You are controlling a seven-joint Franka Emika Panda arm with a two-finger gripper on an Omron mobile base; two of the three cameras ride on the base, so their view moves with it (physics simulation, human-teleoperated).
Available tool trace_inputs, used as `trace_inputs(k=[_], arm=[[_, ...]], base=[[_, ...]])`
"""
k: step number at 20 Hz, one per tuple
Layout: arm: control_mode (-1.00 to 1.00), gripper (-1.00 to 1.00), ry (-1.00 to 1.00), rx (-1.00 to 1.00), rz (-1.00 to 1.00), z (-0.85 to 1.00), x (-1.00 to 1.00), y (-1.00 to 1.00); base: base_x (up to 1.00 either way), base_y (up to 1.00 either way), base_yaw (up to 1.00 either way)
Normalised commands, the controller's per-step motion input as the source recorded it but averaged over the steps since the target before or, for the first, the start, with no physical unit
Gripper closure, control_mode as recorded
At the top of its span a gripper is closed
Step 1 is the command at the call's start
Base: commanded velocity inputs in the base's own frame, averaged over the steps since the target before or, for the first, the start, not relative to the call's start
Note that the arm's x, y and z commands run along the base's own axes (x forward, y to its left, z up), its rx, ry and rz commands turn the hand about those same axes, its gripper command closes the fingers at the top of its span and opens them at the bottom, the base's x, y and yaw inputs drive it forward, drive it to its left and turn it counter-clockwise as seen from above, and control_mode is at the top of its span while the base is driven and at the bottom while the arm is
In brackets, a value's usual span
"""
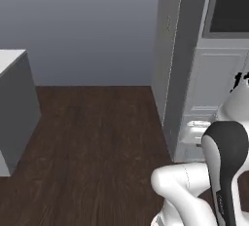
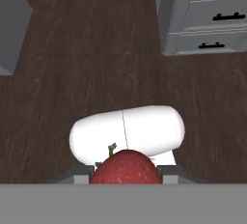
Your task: Take the strawberry from the fridge and place it on top of the pancake, located on the dining counter.
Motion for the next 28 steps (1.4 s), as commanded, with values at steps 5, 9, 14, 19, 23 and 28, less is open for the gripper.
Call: trace_inputs(k=[5,9,14,19,23,28], arm=[[1.00,1.00,0.00,0.00,0.00,0.00,0.00,0.00],[1.00,1.00,0.00,0.00,0.00,0.00,0.00,0.00],[1.00,1.00,0.00,0.00,0.00,0.00,0.00,0.00],[1.00,1.00,0.00,0.00,0.00,0.00,0.00,0.00],[1.00,1.00,0.00,0.00,0.00,0.00,0.00,0.00],[1.00,1.00,0.00,0.00,0.00,0.00,0.00,0.00]], base=[[0.73,1.00,0.34],[1.00,0.53,-0.09],[1.00,0.41,-0.16],[1.00,0.05,-0.03],[1.00,0.09,-0.02],[1.00,0.32,-0.15]])
